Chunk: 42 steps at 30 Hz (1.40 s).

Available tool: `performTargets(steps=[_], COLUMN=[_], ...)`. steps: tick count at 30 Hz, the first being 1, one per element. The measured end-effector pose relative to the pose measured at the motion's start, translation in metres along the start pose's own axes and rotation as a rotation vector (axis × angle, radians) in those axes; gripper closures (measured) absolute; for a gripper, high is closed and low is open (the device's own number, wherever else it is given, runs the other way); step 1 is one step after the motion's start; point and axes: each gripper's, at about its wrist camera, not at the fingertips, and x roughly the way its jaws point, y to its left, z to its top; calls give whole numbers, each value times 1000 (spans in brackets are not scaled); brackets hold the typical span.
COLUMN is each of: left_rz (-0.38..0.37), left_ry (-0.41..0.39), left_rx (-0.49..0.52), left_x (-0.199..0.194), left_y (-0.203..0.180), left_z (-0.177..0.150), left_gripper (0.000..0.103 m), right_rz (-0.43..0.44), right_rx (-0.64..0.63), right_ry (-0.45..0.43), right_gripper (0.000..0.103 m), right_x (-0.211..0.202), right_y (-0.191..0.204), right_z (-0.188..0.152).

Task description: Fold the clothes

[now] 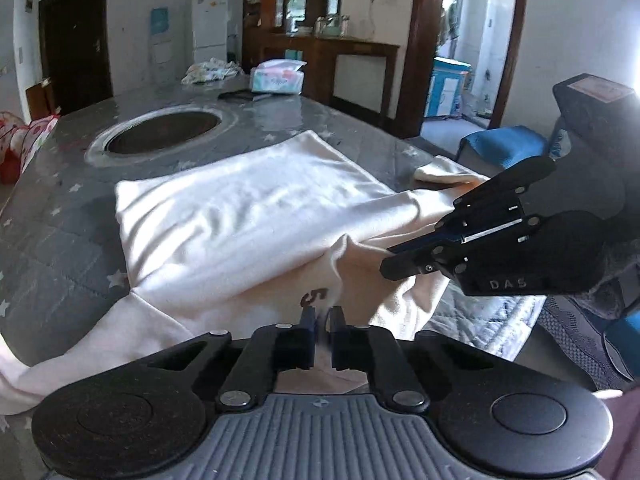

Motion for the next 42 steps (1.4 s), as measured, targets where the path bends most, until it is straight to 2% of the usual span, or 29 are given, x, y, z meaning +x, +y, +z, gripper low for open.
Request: performTargets(steps=[5,9,11,14,17,20,22,25,29,33,35,38,42], left_rz=[-71,-159,-179,-167,-102,-70,-67,-85,-106,-91,-82,-60,13], left_ry=[-35,-14,-6,-32,-88,-100,-81,-35,43,39,34,20,9], left_rx=[44,102,127,143,106,40,11,10,4,-29,-47,-82,-153], left_x=[-26,-40,-43,-52,-55,-40,-23,-1,16,13,11,8,21], left_y=[-4,-10,-11,-9,2,14,17,14,13,26,33,45,73], left_z=[-5,-17,-21,-17,-1,12,16,12,-3,0,3,10,29], left_gripper=[96,96,96,95,94,94,94,94,94,91,91,91,90], right_rz=[81,201,247,222,144,70,45,53,108,151,168,146,71], right_rx=[-82,-163,-166,-148,-106,-75,-75,-77,-116,-150,-146,-118,-80], right_ry=[11,86,113,87,29,19,26,44,81,94,91,74,51], right_gripper=[101,101,98,97,96,94,94,91,90,88,79,78,75], right_x=[-34,-49,-50,-54,-52,-40,-29,-12,5,4,1,0,10], right_y=[11,29,33,27,10,-4,-9,-9,5,11,6,-8,-36], right_z=[-4,-13,-16,-10,2,9,11,8,-1,-1,4,16,35])
